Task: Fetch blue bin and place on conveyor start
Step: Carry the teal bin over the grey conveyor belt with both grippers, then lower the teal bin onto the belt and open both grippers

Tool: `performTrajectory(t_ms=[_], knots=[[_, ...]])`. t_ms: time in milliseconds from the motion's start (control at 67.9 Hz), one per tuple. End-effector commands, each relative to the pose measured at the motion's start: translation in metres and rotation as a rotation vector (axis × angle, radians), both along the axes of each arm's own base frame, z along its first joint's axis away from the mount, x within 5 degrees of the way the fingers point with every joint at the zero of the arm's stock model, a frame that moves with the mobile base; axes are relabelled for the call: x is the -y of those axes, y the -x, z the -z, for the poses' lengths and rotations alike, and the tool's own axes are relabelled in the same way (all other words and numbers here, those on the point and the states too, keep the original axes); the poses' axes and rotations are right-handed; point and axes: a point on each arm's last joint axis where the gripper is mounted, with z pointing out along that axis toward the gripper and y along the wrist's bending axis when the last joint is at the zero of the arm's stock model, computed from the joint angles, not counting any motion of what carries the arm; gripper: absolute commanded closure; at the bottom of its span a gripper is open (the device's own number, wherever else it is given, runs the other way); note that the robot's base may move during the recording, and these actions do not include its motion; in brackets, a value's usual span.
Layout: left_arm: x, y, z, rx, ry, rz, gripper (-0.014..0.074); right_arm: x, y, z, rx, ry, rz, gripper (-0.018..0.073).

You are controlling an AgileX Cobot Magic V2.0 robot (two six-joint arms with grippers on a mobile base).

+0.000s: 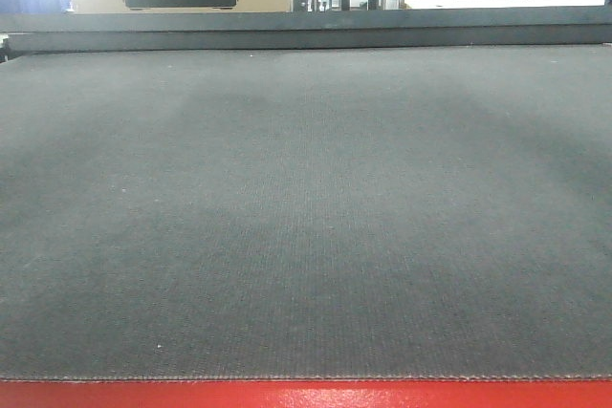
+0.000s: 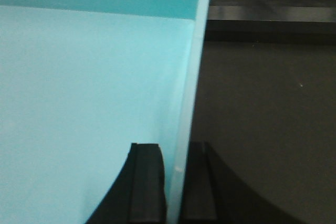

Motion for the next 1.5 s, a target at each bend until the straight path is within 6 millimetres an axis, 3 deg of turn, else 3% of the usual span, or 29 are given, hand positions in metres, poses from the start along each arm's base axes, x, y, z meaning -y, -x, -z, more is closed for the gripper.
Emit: performTrajectory(t_ms=[0,604,795,1031,1340,1487], knots=[[0.003,0.007,-0.013,0.056,0.066,0.031,0.0708,-0.002,0.004,-0.012,0.086,-0.016,-0.020,0.0711],[0.003,0.007,-0.013,0.056,0.066,0.031,0.0708,-0.003,0.004,-0.012,0.083,-0.029,-0.026,0.0711],[-0.001,0.013,0.005,-0.139,-0.031,0.010,0.0708,-0.009,0.010,-0.001,-0.064,-0.091,-0.073,0.0711],[-0.004,0.006,0.048,-0.306,-0.155,-0.027,0.0708,-0.014,-0.003,0.043,-0.267,-0.084,-0.083,0.0711],[0.003,-0.013,0.147,-0.352,-0.166,-0.004,0.0708,-0.018,-0.040,0.137,-0.394,-0.090,-0.046,0.0711],[-0.006,-0.017,0.179,-0.351,-0.117,-0.024,0.0708,-0.020,-0.053,0.172,-0.448,-0.065,-0.046,0.0711]])
